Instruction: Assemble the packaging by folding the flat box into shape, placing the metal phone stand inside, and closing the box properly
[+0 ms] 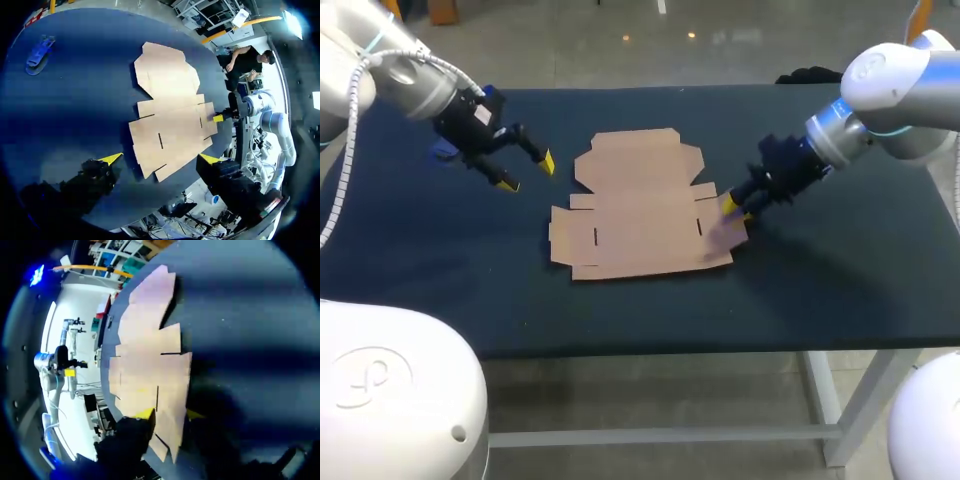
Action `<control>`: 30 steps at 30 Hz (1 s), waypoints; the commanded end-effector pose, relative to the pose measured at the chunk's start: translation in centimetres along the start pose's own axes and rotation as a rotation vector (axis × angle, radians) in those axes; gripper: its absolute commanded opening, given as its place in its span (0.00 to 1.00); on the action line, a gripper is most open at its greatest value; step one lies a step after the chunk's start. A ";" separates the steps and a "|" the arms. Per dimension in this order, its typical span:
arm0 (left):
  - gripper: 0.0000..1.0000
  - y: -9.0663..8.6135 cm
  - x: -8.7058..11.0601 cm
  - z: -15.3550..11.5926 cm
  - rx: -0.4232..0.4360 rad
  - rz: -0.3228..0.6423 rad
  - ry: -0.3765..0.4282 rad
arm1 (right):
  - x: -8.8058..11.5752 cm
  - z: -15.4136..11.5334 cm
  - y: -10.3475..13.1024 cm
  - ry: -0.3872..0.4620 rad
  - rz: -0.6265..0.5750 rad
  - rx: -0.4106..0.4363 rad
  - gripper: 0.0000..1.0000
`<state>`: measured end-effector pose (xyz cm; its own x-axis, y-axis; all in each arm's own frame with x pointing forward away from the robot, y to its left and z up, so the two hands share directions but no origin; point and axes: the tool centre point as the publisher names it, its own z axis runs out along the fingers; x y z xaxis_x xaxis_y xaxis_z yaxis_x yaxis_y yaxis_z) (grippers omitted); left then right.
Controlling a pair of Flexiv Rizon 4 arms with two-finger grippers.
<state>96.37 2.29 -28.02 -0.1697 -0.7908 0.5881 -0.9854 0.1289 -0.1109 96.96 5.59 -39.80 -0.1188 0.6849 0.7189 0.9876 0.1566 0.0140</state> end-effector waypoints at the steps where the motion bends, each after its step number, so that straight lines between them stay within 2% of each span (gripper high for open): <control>1: 1.00 -0.1 -0.1 -0.1 -0.006 0.000 -0.001 | 0.1 -0.4 0.2 -0.016 0.004 0.028 0.94; 5: 1.00 -0.2 -0.1 0.0 -0.007 -0.001 -0.001 | 0.0 -1.1 0.4 -0.027 -0.004 0.048 1.00; 8: 1.00 -0.3 -0.1 0.1 -0.008 -0.002 0.001 | 0.0 -1.6 0.6 -0.036 -0.019 0.075 1.00; 11: 1.00 -0.5 -0.1 0.2 -0.010 -0.003 0.004 | -0.1 -1.9 0.8 -0.055 -0.042 0.146 1.00; 13: 1.00 -0.6 -0.1 0.3 -0.011 -0.003 0.003 | -0.3 -2.1 1.0 -0.049 -0.043 0.154 0.98; 15: 1.00 -0.7 0.0 0.3 -0.013 -0.002 0.003 | -0.5 -2.1 1.2 -0.047 -0.049 0.179 0.88; 16: 1.00 -0.8 0.1 0.4 -0.014 -0.002 0.002 | -0.7 -2.1 1.3 -0.047 -0.046 0.194 0.79; 17: 1.00 -0.9 0.1 0.4 -0.015 -0.002 0.002 | -0.8 -2.1 1.4 -0.042 -0.052 0.214 0.65; 19: 1.00 -1.0 0.2 0.5 -0.017 -0.002 0.001 | -0.9 -1.9 1.7 -0.038 -0.054 0.239 0.54; 21: 1.00 -1.1 0.2 0.5 -0.018 -0.002 0.000 | -0.9 -1.6 1.8 -0.038 -0.063 0.268 0.49; 27: 1.00 -1.2 0.3 0.5 -0.018 -0.005 -0.002 | -1.1 -0.3 1.7 -0.047 -0.071 0.331 0.45; 28: 1.00 -1.2 0.3 0.5 -0.018 -0.006 -0.003 | -1.1 -0.2 1.7 -0.045 -0.070 0.333 0.38; 29: 1.00 -1.2 0.3 0.5 -0.018 -0.007 -0.004 | -1.1 -0.1 1.7 -0.044 -0.071 0.335 0.24; 30: 1.00 -1.2 0.3 0.5 -0.018 -0.007 -0.004 | -1.1 -0.1 1.7 -0.044 -0.071 0.335 0.24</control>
<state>97.37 1.59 -28.29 -0.1636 -0.7917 0.5886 -0.9865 0.1308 -0.0983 98.12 5.01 -40.15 -0.2002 0.7001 0.6854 0.9345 0.3466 -0.0811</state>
